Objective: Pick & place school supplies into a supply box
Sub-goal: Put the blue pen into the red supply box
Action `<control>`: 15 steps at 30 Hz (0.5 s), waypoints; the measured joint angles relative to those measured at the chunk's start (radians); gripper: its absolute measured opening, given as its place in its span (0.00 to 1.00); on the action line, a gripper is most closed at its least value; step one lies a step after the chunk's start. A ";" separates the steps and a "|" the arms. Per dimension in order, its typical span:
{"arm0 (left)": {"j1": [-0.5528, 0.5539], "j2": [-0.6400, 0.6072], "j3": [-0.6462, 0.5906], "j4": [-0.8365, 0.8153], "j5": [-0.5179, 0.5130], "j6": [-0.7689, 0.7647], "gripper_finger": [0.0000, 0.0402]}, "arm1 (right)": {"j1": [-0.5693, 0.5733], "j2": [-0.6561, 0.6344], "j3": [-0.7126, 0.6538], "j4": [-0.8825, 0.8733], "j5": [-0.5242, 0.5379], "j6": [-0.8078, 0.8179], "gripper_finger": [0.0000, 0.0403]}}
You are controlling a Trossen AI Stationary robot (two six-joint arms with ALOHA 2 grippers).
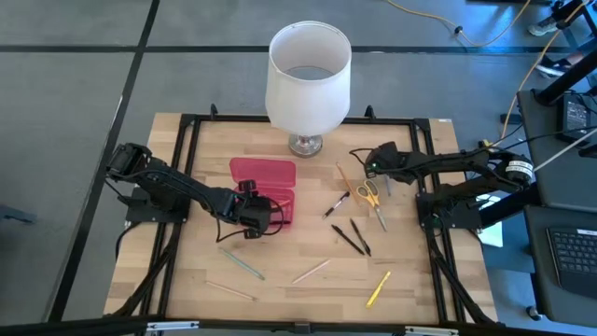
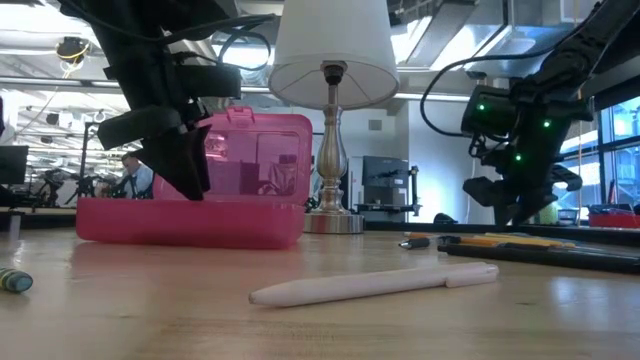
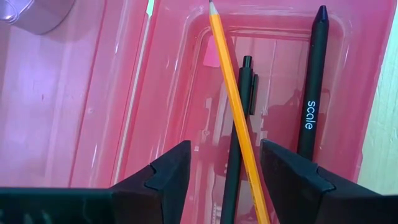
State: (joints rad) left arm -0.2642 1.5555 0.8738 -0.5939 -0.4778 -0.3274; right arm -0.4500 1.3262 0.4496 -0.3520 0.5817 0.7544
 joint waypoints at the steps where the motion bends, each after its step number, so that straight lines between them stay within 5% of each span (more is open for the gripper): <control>1: 0.000 0.000 0.000 0.000 0.000 0.000 0.46 | 0.000 0.000 0.000 0.000 -0.013 0.000 0.39; 15: 0.000 0.000 0.000 0.000 0.000 0.000 0.45 | 0.000 0.000 0.000 -0.006 -0.139 0.002 0.39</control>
State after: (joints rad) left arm -0.2646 1.5555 0.8738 -0.5939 -0.4778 -0.3275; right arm -0.4496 1.3262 0.4496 -0.3576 0.4429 0.7559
